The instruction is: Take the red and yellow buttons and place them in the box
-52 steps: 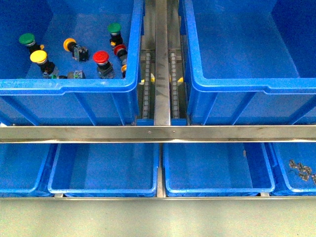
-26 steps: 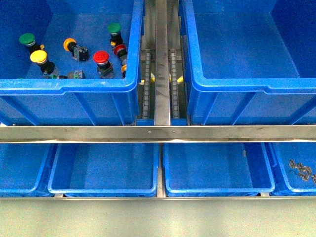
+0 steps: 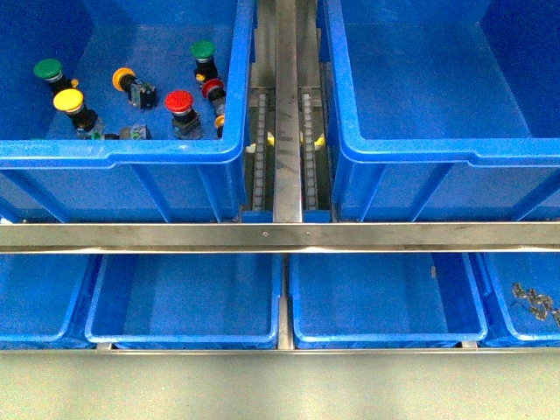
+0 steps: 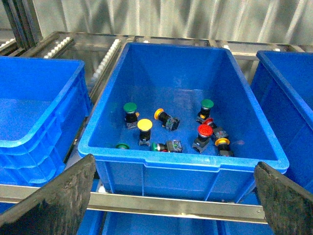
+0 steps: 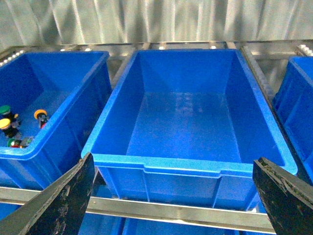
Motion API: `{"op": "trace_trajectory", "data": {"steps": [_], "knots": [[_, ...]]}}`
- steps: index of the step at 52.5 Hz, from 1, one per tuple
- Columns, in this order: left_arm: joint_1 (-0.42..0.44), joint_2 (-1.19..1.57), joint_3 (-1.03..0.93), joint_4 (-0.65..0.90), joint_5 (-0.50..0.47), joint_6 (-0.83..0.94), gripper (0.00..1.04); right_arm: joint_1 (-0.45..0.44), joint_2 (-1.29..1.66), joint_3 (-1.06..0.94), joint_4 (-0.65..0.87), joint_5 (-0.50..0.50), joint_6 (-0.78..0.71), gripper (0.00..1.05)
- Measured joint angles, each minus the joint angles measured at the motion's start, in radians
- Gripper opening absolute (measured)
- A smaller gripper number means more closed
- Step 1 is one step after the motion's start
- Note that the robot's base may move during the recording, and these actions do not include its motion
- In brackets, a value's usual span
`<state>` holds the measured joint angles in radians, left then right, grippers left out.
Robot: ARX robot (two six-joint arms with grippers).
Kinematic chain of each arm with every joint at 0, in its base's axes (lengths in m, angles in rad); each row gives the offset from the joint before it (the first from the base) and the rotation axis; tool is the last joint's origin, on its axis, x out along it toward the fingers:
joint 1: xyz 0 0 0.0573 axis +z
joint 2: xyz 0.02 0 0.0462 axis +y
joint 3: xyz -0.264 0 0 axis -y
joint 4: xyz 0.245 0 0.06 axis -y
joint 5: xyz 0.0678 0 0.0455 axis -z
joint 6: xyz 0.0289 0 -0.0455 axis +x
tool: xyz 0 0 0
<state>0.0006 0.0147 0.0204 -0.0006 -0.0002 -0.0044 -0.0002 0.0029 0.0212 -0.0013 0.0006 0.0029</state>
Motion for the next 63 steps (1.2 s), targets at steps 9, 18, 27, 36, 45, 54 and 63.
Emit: {"op": "trace_trajectory", "data": {"steps": [9,18,27,36,45,54,63], "knots": [[0.000,0.000,0.000,0.000,0.000,0.000,0.97,0.000,0.000,0.000,0.000,0.000,0.000,0.98],[0.000,0.000,0.000,0.000,0.000,0.000,0.97,0.000,0.000,0.000,0.000,0.000,0.000,0.98],[0.065,0.285,0.189,-0.404,-0.071,-0.111,0.97,0.000,0.000,0.000,0.000,0.001,0.000,0.98],[0.367,0.841,0.512,-0.315,0.198,0.066,0.97,0.000,0.000,0.000,0.000,0.000,0.000,0.98],[0.327,1.204,0.752,-0.247,0.369,0.363,0.97,0.000,0.000,0.000,0.000,0.000,0.000,0.98],[0.226,1.495,0.893,-0.171,0.337,0.521,0.97,0.000,0.000,0.000,0.000,0.000,0.000,0.98],[0.136,1.701,1.027,-0.126,0.290,0.547,0.97,0.000,0.000,0.000,0.000,0.000,0.000,0.98]]}}
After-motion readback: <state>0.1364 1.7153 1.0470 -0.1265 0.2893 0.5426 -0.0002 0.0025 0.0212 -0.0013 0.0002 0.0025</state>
